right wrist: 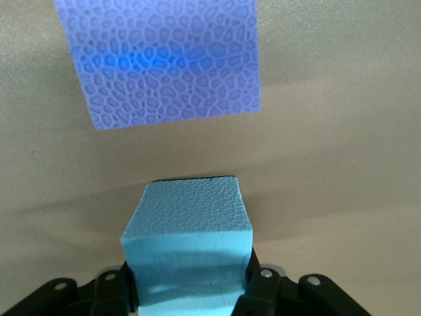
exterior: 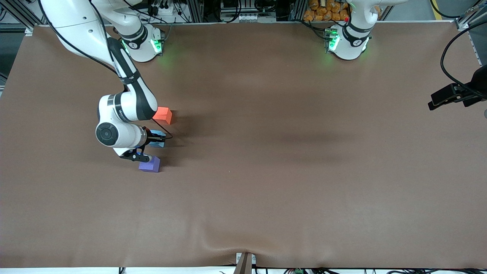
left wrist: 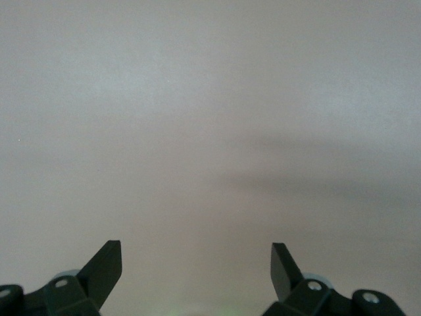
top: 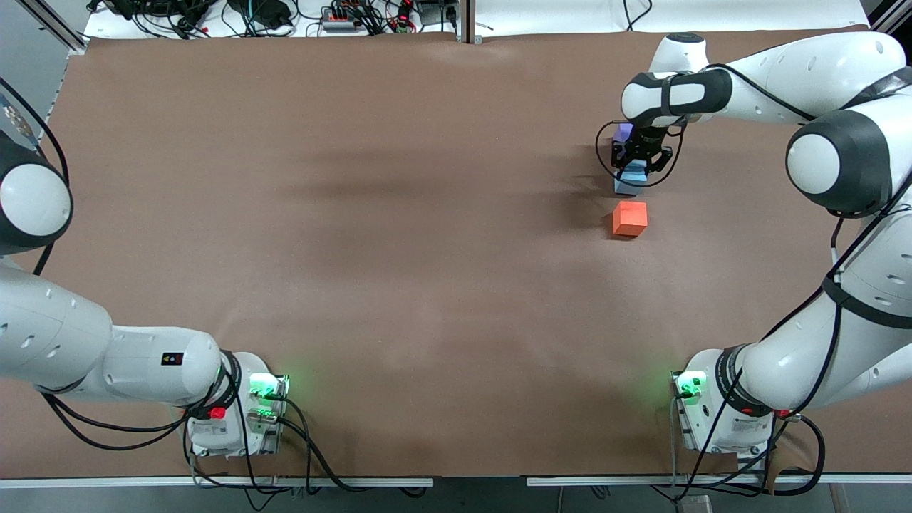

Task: Place blue block between orange and purple blocks
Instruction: 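Lower the blue cube onto the table and open the right gripper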

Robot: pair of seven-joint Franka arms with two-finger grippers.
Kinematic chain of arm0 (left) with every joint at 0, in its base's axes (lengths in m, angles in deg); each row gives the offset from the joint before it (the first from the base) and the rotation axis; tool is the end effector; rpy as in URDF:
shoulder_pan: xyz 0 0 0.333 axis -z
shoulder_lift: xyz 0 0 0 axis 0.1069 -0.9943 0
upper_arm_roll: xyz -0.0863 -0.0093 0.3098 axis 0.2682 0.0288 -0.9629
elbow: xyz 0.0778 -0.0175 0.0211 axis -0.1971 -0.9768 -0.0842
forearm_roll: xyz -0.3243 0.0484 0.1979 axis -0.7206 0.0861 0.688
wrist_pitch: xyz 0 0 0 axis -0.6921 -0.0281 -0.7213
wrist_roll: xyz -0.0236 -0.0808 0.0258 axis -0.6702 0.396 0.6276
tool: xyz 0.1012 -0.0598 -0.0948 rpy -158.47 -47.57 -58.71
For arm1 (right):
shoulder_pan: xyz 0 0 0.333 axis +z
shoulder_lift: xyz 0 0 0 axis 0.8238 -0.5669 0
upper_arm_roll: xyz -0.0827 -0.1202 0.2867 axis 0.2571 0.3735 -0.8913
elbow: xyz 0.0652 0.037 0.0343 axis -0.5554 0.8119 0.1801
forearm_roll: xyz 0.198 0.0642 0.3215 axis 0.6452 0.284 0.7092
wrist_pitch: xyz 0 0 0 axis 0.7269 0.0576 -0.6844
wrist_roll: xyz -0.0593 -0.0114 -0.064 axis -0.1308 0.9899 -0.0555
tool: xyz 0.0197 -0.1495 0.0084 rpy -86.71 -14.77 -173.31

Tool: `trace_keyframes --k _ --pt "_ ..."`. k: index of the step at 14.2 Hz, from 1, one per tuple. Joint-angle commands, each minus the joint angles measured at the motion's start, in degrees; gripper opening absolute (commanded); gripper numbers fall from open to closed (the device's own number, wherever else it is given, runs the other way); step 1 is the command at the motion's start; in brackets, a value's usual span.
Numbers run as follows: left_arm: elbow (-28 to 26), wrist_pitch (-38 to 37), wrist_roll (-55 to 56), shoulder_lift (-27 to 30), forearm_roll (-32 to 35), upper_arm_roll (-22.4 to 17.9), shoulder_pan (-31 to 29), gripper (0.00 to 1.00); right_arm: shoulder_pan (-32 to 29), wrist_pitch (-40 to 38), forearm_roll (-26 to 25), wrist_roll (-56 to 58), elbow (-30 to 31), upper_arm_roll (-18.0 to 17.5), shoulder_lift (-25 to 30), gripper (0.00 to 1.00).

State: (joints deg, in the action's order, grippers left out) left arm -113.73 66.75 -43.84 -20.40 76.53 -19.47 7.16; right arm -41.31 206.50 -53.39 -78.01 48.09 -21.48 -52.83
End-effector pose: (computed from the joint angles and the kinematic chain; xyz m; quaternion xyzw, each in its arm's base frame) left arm 0.5611 0.0008 0.5945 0.9986 0.0501 -0.0167 0.0026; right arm 0.5315 0.1247 0.1683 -0.9843 0.0841 0.1553 0.0036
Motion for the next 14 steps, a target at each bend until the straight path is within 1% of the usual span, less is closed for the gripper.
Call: trace_keyframes --k 1,4,6,7,8,9,10,14 --pt "-1.63 0.63 -1.11 1.59 1.20 0.59 -0.84 1.00 -0.27 0.66 0.79 0.93 0.71 -0.34 0.64 0.44" --pt "-1.80 0.63 -1.11 1.59 1.28 0.59 -0.85 1.00 -0.44 0.66 0.79 3.21 0.71 -0.25 0.64 0.46" --pt "-1.90 0.63 -1.11 1.50 1.28 0.59 -0.76 1.00 -0.44 0.66 0.79 3.22 0.71 -0.34 0.64 0.48" --pt "-1.89 0.63 -1.03 1.50 1.28 0.68 -0.67 1.00 -0.44 0.66 0.79 3.22 0.71 -0.25 0.64 0.52" --pt "-1.89 0.63 -1.11 1.50 1.28 0.68 -0.76 1.00 -0.44 0.57 0.79 3.22 0.71 -0.25 0.64 0.67" --pt "-1.89 0.63 -1.11 1.41 1.28 0.68 -0.76 1.00 -0.44 0.57 0.79 3.22 0.71 -0.25 0.64 0.93" --pt "-1.89 0.63 -1.11 1.50 1.28 0.68 -0.76 1.00 -0.44 0.57 0.79 3.22 0.62 -0.25 0.64 1.00" --pt "-1.63 0.55 -1.11 1.59 1.28 0.68 -0.67 1.00 -0.71 -0.22 0.70 3.30 0.45 -0.25 1.69 1.00"
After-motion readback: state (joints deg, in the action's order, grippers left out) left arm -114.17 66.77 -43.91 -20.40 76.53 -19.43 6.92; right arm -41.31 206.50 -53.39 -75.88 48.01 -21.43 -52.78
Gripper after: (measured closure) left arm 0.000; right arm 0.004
